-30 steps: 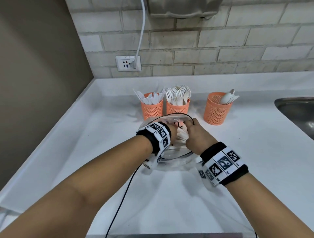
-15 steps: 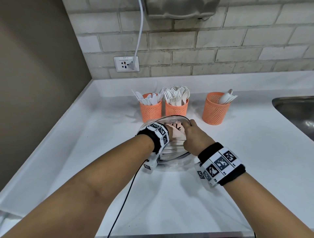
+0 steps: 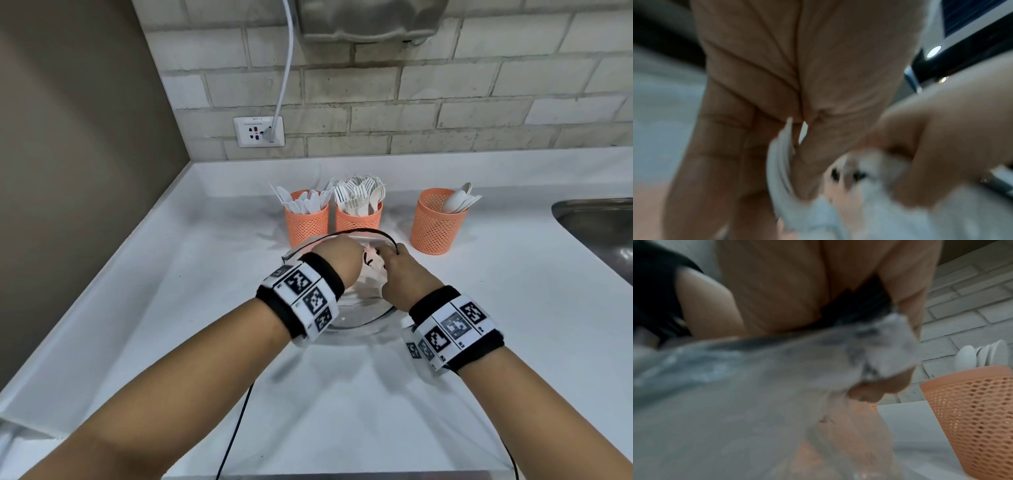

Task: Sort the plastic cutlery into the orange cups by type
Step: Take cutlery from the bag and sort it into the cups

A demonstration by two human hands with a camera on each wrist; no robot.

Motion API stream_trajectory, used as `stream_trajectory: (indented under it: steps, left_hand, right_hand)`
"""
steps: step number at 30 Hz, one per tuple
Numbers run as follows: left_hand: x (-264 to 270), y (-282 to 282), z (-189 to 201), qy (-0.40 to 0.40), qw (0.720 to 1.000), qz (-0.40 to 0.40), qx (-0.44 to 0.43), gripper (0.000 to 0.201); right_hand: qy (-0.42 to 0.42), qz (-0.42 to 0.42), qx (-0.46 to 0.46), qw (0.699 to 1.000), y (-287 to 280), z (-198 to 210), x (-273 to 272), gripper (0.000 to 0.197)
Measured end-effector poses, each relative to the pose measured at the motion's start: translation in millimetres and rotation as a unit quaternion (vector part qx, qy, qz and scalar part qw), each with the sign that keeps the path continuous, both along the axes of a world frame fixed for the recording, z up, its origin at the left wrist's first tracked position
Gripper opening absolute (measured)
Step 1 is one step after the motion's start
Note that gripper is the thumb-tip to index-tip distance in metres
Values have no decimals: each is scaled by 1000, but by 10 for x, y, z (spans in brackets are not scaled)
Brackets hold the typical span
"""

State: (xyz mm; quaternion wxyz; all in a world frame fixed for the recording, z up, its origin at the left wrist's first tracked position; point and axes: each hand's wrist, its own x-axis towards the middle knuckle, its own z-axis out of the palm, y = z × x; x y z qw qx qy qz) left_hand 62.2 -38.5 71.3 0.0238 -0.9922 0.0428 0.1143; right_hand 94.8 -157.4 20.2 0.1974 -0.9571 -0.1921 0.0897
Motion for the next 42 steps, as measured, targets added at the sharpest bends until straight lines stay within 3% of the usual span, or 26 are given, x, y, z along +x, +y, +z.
stream_trajectory:
  steps: [5, 9, 13, 16, 21, 27, 30, 34, 36, 39, 42]
  left_hand:
    - [-241, 78, 427, -177, 972, 68, -139, 26]
    - [-304, 251, 900, -369, 896, 89, -228, 20]
    - [24, 317, 1144, -428, 857, 86, -273, 27]
    - [388, 347, 1098, -406, 865, 95, -279, 33]
    - [771, 275, 885, -308, 928, 110, -177, 48]
    - [1084, 194, 468, -153, 981, 91, -78, 38]
    - [1149, 185, 310, -97, 993, 70, -12, 35]
    - [1186, 179, 374, -53, 996, 50, 51, 24]
    - [1194, 187, 415, -34, 997, 30, 65, 30]
    - [1099, 175, 571, -85, 996, 39, 13, 44]
    - [693, 53, 926, -196, 969, 23, -148, 41]
  right_hand:
    - [-2, 2, 5, 1000, -34, -6, 18, 70]
    - [5, 4, 6, 1000, -44, -6, 10, 69]
    - [5, 6, 5, 1000, -24, -6, 2, 70]
    - [9, 5, 9, 1000, -20, 1, -14, 72]
    - [2, 2, 3, 1000, -38, -6, -37, 69]
    - [7, 2, -1, 1000, -41, -18, -10, 68]
    - [13, 2, -2, 1000, -53, -19, -1, 69]
    - [15, 4, -3, 1000, -69, -29, -4, 69]
    - [13, 5, 0, 1000, -72, -15, -10, 70]
    - [12, 18, 13, 1000, -84, 3, -24, 68]
    - [6, 43, 11, 999, -93, 2, -50, 56]
